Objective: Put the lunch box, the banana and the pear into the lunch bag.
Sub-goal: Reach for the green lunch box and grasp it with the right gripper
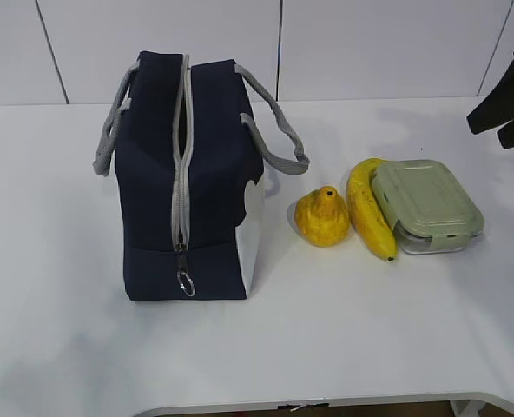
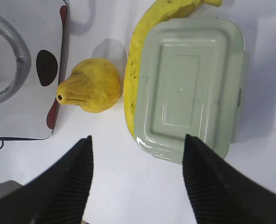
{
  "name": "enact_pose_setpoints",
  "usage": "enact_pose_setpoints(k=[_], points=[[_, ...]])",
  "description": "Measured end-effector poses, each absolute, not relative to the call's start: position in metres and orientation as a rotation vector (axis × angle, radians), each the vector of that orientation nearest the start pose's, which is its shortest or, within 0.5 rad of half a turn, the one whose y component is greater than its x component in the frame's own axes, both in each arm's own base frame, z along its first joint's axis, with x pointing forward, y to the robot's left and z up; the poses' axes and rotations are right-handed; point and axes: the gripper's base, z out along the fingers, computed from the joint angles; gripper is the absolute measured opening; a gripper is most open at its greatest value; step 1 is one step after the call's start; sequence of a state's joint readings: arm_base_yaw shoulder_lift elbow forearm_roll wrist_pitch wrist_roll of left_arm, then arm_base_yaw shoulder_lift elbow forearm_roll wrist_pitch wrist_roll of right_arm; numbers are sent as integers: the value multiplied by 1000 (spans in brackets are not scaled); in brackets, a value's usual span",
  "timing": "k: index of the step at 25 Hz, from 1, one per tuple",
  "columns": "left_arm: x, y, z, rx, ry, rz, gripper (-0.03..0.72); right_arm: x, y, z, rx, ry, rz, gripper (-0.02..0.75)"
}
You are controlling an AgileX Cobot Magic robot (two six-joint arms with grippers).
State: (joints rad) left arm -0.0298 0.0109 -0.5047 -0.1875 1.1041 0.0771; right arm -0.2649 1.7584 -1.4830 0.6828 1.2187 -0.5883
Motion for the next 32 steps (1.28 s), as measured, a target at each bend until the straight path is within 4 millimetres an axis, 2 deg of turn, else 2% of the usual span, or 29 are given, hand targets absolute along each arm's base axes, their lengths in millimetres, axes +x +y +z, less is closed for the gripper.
enact_pose_setpoints(k=[4,9,15,24,32], points=[[-7,-15,276,124,2081,-197,239,361,-42,297,-83,2644,755,517],[-7,-15,276,124,2081,-197,239,367,-44,286,-35,2672,781,563],[-7,-15,276,124,2081,-197,239,379,-47,264,-7,2718,811,566],[-7,-15,276,124,2081,-197,239,396,-56,254,-39,2751,736,566],[-7,-15,276,124,2079,-197,239,405,-59,219,-9,2824,773,567]])
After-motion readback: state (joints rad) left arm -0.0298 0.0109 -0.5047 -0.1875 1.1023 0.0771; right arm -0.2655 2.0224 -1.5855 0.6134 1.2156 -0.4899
